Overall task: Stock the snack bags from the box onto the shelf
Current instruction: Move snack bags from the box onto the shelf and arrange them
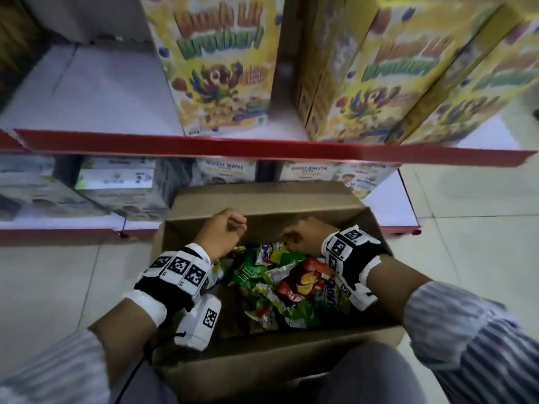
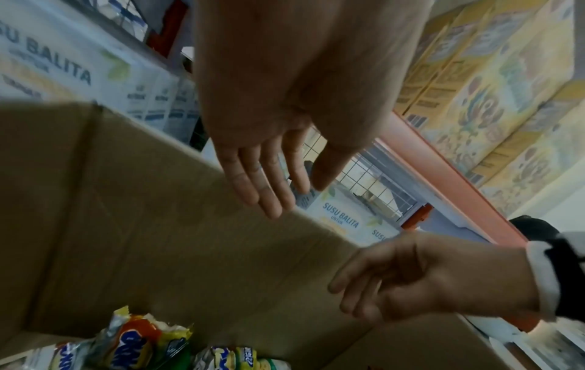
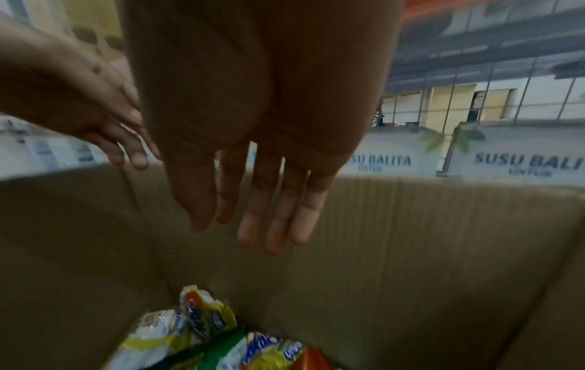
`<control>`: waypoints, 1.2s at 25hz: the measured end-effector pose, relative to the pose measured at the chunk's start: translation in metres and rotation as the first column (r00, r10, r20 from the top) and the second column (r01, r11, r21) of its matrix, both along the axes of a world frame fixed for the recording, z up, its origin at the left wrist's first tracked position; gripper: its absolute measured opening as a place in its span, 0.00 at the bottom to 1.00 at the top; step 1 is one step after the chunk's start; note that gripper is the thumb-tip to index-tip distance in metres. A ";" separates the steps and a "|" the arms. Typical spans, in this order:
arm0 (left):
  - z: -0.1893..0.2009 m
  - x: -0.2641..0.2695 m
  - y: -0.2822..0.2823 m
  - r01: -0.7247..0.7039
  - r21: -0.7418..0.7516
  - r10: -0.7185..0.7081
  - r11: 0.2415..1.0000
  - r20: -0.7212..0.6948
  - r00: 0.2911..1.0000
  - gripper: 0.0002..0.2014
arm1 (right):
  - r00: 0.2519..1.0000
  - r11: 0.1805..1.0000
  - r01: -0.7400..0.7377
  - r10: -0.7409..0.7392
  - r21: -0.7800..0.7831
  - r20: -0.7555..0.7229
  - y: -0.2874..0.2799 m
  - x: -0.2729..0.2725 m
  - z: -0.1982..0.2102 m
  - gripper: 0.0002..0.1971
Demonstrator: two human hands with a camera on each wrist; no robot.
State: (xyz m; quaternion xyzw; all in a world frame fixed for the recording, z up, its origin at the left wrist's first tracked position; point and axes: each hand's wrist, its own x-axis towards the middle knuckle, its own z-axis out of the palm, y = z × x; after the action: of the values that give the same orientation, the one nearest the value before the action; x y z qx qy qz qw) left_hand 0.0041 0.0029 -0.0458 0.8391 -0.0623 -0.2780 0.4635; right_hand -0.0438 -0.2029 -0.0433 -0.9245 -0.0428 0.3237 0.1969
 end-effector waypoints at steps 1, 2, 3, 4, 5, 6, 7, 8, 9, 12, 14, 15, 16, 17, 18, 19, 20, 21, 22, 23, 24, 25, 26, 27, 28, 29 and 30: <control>-0.017 0.003 -0.001 0.011 0.003 -0.011 1.000 -0.001 1.000 0.06 | 0.999 0.998 -0.021 0.018 -0.056 -0.049 -0.004 0.000 -0.024 0.20; -0.031 0.004 -0.001 0.025 0.019 -0.025 1.000 0.002 1.000 0.06 | 0.994 0.993 -0.016 0.004 -0.118 -0.105 -0.009 -0.005 -0.048 0.23; -0.043 0.006 -0.003 0.040 0.028 -0.041 0.999 0.017 0.999 0.05 | 0.989 0.982 0.009 -0.036 -0.190 -0.142 -0.016 -0.010 -0.067 0.25; -0.050 0.008 -0.003 0.042 0.025 -0.043 0.999 0.032 0.999 0.05 | 0.985 0.967 0.026 -0.068 -0.255 -0.156 -0.022 -0.016 -0.082 0.25; -0.058 0.009 -0.005 0.042 0.010 -0.042 0.999 0.047 0.998 0.05 | 0.983 0.956 0.020 -0.072 -0.294 -0.166 -0.028 -0.022 -0.096 0.23; -0.062 0.010 -0.006 0.040 -0.010 -0.040 0.999 0.062 0.997 0.05 | 0.981 0.956 0.007 -0.064 -0.293 -0.185 -0.034 -0.028 -0.106 0.22; -0.066 0.010 -0.006 0.043 -0.027 -0.041 0.999 0.076 0.996 0.05 | 0.977 0.965 -0.008 -0.048 -0.261 -0.207 -0.038 -0.030 -0.111 0.21; -0.067 0.011 -0.007 0.049 -0.042 -0.045 0.998 0.091 0.995 0.04 | 0.974 0.976 -0.016 -0.033 -0.216 -0.223 -0.041 -0.031 -0.110 0.21; -0.067 0.009 -0.005 0.050 -0.054 -0.045 0.997 0.089 0.995 0.03 | 0.976 0.988 0.009 -0.042 -0.153 -0.213 -0.043 -0.031 -0.105 0.20; -0.057 0.000 0.001 0.096 -0.043 -0.095 0.994 0.026 0.995 0.07 | 0.937 0.950 0.308 -0.293 0.058 -0.189 -0.049 -0.027 -0.069 0.21; -0.042 -0.003 0.003 0.136 0.024 -0.136 0.990 0.010 0.991 0.28 | 0.869 0.851 0.492 -0.467 0.184 -0.165 -0.056 -0.023 -0.037 0.27; -0.036 -0.005 0.004 0.130 0.024 -0.130 0.991 0.005 0.992 0.37 | 0.823 0.785 0.567 -0.552 0.249 -0.135 -0.058 -0.025 -0.026 0.32; -0.022 -0.001 0.008 0.131 -0.027 -0.130 0.991 0.028 0.991 0.41 | 0.793 0.731 0.593 -0.603 0.338 -0.086 -0.059 -0.020 -0.007 0.36; -0.016 -0.003 0.009 0.144 -0.116 -0.144 0.983 0.008 0.990 0.40 | 0.770 0.664 0.598 -0.631 0.449 -0.092 -0.057 -0.021 0.002 0.37; -0.006 -0.005 0.010 0.144 -0.224 -0.155 0.964 -0.028 0.988 0.36 | 0.750 0.587 0.587 -0.653 0.558 -0.101 -0.053 -0.021 0.013 0.34; 0.003 -0.006 0.011 0.128 -0.319 -0.155 0.939 -0.061 0.986 0.31 | 0.731 0.532 0.574 -0.676 0.623 -0.095 -0.048 -0.020 0.024 0.31; 0.008 -0.007 0.010 0.068 -0.387 -0.110 0.920 -0.088 0.990 0.27 | 0.702 0.495 0.575 -0.708 0.651 -0.083 -0.043 -0.020 0.030 0.29; 0.007 -0.005 0.008 -0.023 -0.427 -0.027 0.904 -0.110 0.994 0.26 | 0.684 0.493 0.571 -0.728 0.656 -0.048 -0.037 -0.021 0.035 0.26; 0.006 -0.004 0.005 -0.118 -0.442 0.072 0.889 -0.118 0.990 0.26 | 0.676 0.521 0.552 -0.737 0.651 0.016 -0.029 -0.021 0.038 0.22; 0.005 -0.003 0.004 -0.195 -0.443 0.161 0.875 -0.115 0.980 0.26 | 0.672 0.574 0.523 -0.732 0.630 0.110 -0.021 -0.021 0.040 0.18; 0.005 -0.003 0.003 -0.237 -0.443 0.214 0.865 -0.102 0.972 0.25 | 0.667 0.650 0.489 -0.708 0.582 0.230 -0.012 -0.022 0.041 0.17; 0.002 -0.002 0.003 -0.239 -0.450 0.223 0.860 -0.090 0.971 0.26 | 0.666 0.739 0.457 -0.653 0.495 0.360 -0.002 -0.022 0.039 0.19; 0.001 -0.003 0.005 -0.202 -0.457 0.187 0.866 -0.076 0.979 0.29 | 0.675 0.817 0.414 -0.571 0.400 0.468 0.008 -0.024 0.037 0.23; 0.001 -0.005 0.005 -0.153 -0.456 0.145 0.877 -0.053 0.988 0.34 | 0.681 0.861 0.360 -0.505 0.358 0.530 0.019 -0.026 0.035 0.26; 0.001 -0.008 0.005 -0.131 -0.449 0.134 0.884 -0.024 0.991 0.39 | 0.676 0.859 0.324 -0.504 0.397 0.538 0.028 -0.029 0.032 0.26; 0.000 -0.009 0.004 -0.149 -0.460 0.170 0.875 0.005 0.985 0.42 | 0.659 0.791 0.324 -0.582 0.519 0.476 0.035 -0.029 0.030 0.26; -0.002 -0.009 0.004 -0.191 -0.497 0.234 0.846 0.026 0.972 0.43 | 0.640 0.672 0.352 -0.681 0.651 0.357 0.041 -0.028 0.028 0.24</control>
State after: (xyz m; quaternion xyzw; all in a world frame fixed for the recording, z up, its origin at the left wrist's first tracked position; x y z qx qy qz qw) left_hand -0.0046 0.0071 -0.0483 0.7065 -0.0574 -0.1637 0.6862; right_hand -0.0723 -0.1620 -0.0153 -0.8547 0.0917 -0.0695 0.5063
